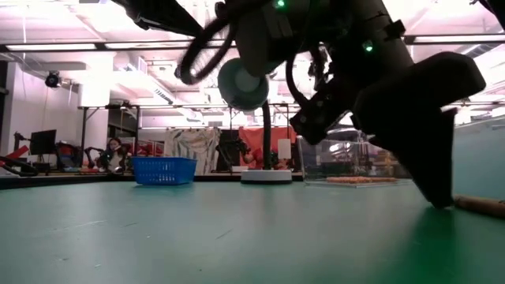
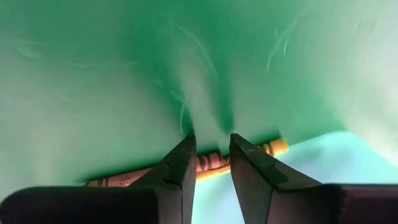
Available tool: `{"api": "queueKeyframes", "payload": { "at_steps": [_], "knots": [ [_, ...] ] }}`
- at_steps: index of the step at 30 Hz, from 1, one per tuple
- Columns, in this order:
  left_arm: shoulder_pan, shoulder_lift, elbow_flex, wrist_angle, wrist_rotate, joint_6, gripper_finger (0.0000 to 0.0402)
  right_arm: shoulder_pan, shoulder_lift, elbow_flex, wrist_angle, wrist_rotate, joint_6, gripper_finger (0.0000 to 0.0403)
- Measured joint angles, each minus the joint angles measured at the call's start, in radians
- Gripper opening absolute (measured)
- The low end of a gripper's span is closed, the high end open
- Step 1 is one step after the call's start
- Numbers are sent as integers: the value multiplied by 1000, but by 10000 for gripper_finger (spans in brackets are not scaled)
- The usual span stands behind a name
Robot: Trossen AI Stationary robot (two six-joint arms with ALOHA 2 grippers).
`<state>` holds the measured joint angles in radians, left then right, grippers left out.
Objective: Sort crayons
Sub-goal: Put the brown crayon into the blue bin
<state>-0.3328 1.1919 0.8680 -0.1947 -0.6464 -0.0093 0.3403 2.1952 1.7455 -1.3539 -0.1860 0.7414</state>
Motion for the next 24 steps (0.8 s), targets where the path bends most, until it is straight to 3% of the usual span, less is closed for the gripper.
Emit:
{"api": "queueKeyframes", "payload": {
  "at_steps": [2, 8, 11, 24],
  "knots": [
    [0, 0, 0, 0, 0, 0, 66, -2, 0, 18, -1, 11, -64, 84],
    [0, 0, 0, 0, 0, 0, 66, 42, -2, 65, -20, 1, -473, 85],
    [0, 0, 0, 0, 0, 6, 66, 77, -2, 66, -27, 6, -572, 94],
    [0, 0, -1, 0, 0, 7, 66, 151, 2, 66, -24, 75, -617, 166]
  ]
}}
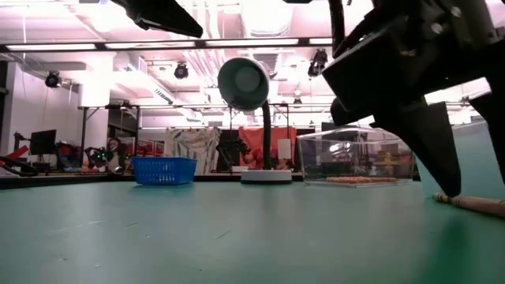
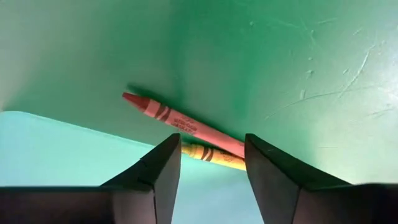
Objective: Sort crayons
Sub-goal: Put the brown crayon into the blue bin
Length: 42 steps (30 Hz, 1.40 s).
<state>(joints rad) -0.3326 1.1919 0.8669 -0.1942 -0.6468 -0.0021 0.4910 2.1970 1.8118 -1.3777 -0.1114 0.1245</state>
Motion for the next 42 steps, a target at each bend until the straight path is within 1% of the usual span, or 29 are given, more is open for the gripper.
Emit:
{"api": "queueKeyframes", "payload": {
  "at_steps": [10, 14, 16, 19, 24, 25, 29, 32, 35, 37, 39, 42],
  "knots": [
    [0, 0, 0, 0, 0, 0, 66, -1, 34, 1, 36, 56, -71, 171],
    [0, 0, -2, 0, 0, 0, 66, -7, 35, 1, 46, 74, -95, 158],
    [0, 0, -5, -3, 0, 0, 66, -6, 35, 1, 53, 93, -121, 143],
    [0, 0, -6, 0, 0, 0, 66, -5, 35, 1, 70, 106, -161, 111],
    [0, 0, -6, 3, 0, 15, 66, -13, 35, 0, 98, 133, -198, 29],
    [0, 0, -12, 19, 0, 39, 66, -18, 35, 0, 100, 133, -197, 20],
    [0, -1, -66, 146, 11, 142, 66, -40, 24, 0, 112, 143, -170, 13],
    [0, -13, -124, 264, 86, 192, 66, -57, -3, -1, 146, 192, -145, 10],
    [-1, -24, -182, 396, 166, 256, 66, -64, -54, -1, 168, 243, -120, 8],
    [-1, -37, -212, 468, 193, 279, 66, -59, -99, -1, 188, 254, -104, 8],
    [-1, -50, -242, 524, 195, 290, 66, -57, -145, -12, 238, 263, -76, 8],
    [-1, -74, -272, 555, 197, 293, 66, -57, -224, -62, 334, 316, -38, 8]
  ]
}}
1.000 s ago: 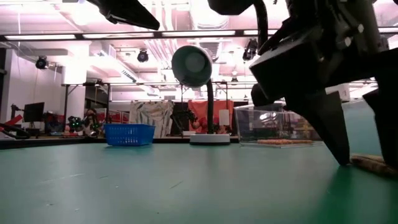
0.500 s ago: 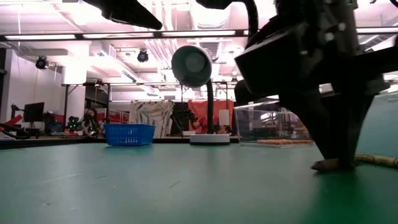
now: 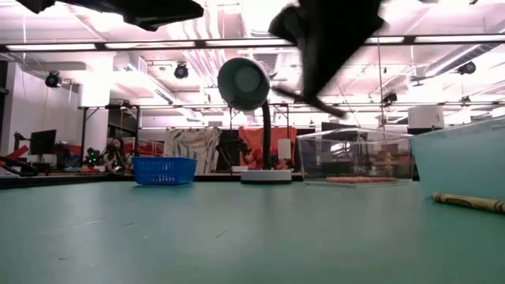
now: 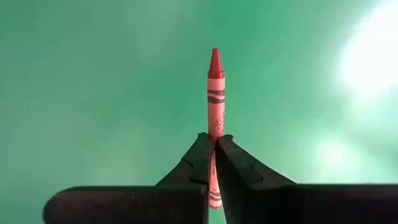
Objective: Sort crayons
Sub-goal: Put the brown crayon into the blue bin
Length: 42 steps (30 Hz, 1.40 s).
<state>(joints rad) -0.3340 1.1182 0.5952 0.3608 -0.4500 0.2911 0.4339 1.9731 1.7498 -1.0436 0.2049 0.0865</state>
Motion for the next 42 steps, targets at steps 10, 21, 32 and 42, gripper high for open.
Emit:
{"api": "queueKeyframes", "payload": {
  "at_steps": [10, 21, 32, 42],
  "knots": [
    [-3, -55, -62, 105, 189, -5, 66, -1, -318, -428, 735, 139, -81, 8],
    [-4, 2, -67, 215, 339, -23, 70, -40, -420, -789, 1718, 129, -276, 8],
    [-5, 190, -67, 486, 313, -28, 169, -68, -406, -764, 1773, 110, -283, 8],
    [-5, 298, -39, 640, 311, -43, 203, -75, -406, -757, 1757, 110, -309, 8]
  ]
}}
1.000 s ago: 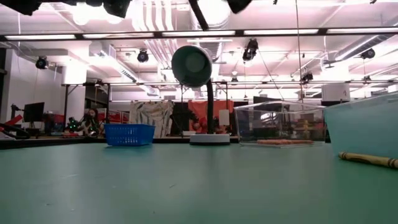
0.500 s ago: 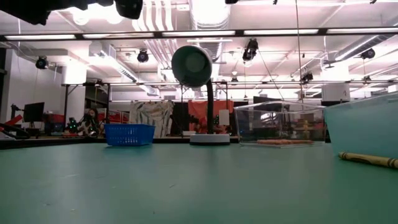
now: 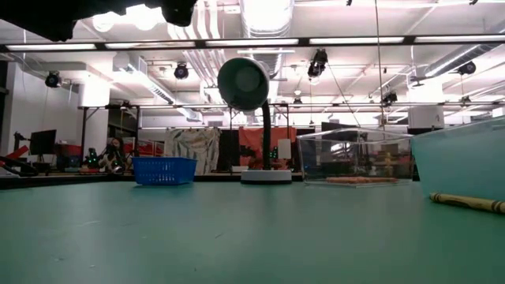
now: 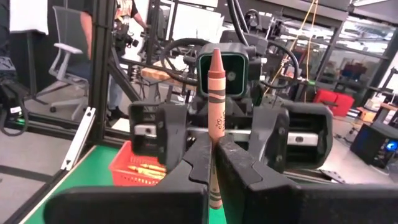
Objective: Sort crayons
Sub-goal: Put the brown crayon into the blue bin
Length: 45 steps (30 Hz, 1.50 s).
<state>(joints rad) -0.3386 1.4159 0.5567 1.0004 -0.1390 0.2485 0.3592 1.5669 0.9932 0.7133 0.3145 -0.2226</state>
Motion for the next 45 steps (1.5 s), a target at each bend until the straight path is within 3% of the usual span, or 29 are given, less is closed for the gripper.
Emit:
{"api": "queueKeyframes", "payload": {
  "at_steps": [7, 14, 18, 23, 30, 35, 40, 45],
  "knots": [
    [0, 77, 59, -5, -1, 14, 175, -2, 0, 0, -4, 0, -16, 9],
    [0, 74, 64, -13, -64, 16, 71, -2, 0, 0, -4, 0, -2, 14],
    [-1, 64, 65, -44, -72, 15, 10, -3, -1, 0, -6, 1, 26, 46],
    [-1, 33, 65, -95, -123, 13, 17, -2, -9, 0, -7, 3, 73, 108],
    [0, -129, 65, -408, -283, -48, 6, 3, -104, 0, -155, 121, 136, 160],
    [0, -278, 65, -728, -499, -169, 6, 2, -175, 0, -336, 162, 242, 166],
    [46, -419, 65, -1032, -686, -332, 5, 3, -197, 0, -380, 160, 277, 160],
    [209, -516, 65, -1202, -658, -447, 5, 2, -196, 0, -379, 160, 282, 158]
  ]
}}
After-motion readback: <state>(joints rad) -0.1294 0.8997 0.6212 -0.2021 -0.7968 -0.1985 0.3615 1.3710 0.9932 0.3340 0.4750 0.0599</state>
